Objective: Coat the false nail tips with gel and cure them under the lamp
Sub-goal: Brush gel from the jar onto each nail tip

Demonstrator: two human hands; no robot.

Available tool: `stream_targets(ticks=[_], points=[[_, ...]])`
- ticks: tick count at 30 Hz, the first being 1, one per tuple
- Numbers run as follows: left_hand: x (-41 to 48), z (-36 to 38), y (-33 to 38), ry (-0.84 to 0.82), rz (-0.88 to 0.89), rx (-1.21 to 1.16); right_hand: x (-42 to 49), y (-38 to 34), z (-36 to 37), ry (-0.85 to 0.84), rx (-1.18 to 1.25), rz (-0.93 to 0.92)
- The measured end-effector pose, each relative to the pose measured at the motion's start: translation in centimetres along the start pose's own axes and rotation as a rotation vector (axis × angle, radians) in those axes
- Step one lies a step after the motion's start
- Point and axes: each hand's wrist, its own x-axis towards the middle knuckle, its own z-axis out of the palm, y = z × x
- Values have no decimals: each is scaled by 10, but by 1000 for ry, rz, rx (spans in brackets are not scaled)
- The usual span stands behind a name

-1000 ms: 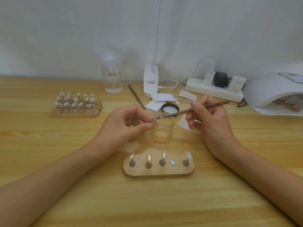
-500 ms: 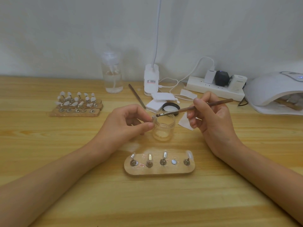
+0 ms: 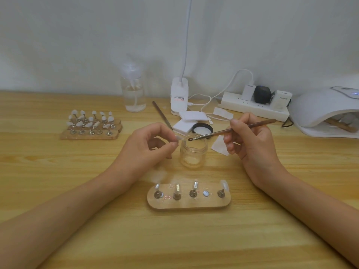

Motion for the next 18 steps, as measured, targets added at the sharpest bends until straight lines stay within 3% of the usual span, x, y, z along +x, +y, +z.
stream_targets(ticks=[18], points=[[1, 1, 2, 0, 27, -91, 0, -3, 1, -22, 95, 44]])
